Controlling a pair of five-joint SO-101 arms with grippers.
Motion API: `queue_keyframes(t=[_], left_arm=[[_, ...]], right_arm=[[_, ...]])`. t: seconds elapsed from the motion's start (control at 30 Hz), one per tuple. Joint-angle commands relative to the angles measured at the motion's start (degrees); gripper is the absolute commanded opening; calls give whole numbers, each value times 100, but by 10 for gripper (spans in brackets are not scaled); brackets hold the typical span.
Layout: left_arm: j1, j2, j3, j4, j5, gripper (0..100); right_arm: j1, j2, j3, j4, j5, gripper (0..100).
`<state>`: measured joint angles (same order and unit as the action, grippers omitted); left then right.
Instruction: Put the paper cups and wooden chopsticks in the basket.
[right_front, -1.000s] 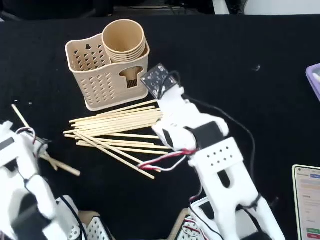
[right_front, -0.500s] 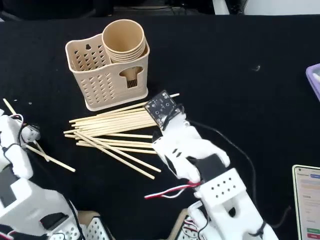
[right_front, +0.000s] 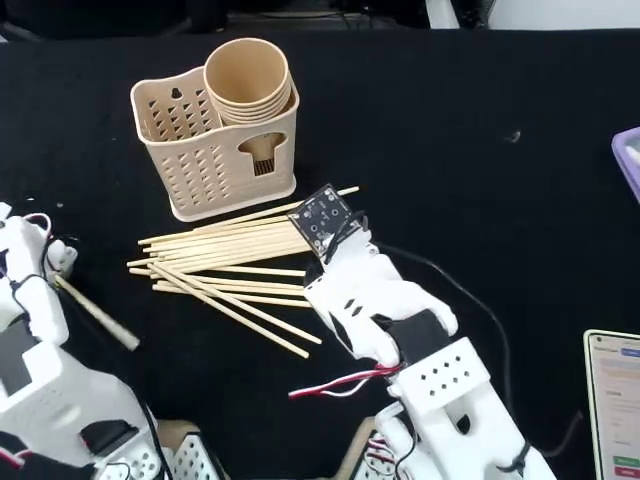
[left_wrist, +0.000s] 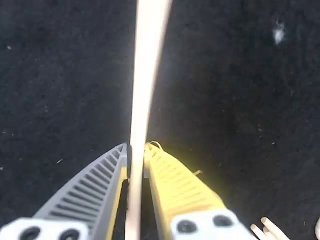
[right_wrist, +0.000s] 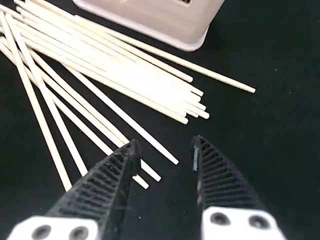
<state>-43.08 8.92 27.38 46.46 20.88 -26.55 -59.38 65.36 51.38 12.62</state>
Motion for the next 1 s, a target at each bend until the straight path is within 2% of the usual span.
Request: queue_keyframes(t=[0.0,0.07,0.33,0.63,0.83,0.97], left_arm=[[-48,-44,-136,-62,70,30],[-66,-97,-198,-18,70,30],[-435,-1011,-1138,1363,26,30],[-365,-2154,-1279,1415,53,32],[-198,-3534,-1525,738,70,30],[286,-4193,-1473,527,70,30]], right_arm=[[-53,-180,-31,-105,-62,174],[-53,-180,-4,-105,-62,174],[-53,-189,48,-114,-53,174],[-53,-189,48,-114,-62,174],[-35,-189,57,-114,-62,174],[-35,-189,57,-114,-62,174]])
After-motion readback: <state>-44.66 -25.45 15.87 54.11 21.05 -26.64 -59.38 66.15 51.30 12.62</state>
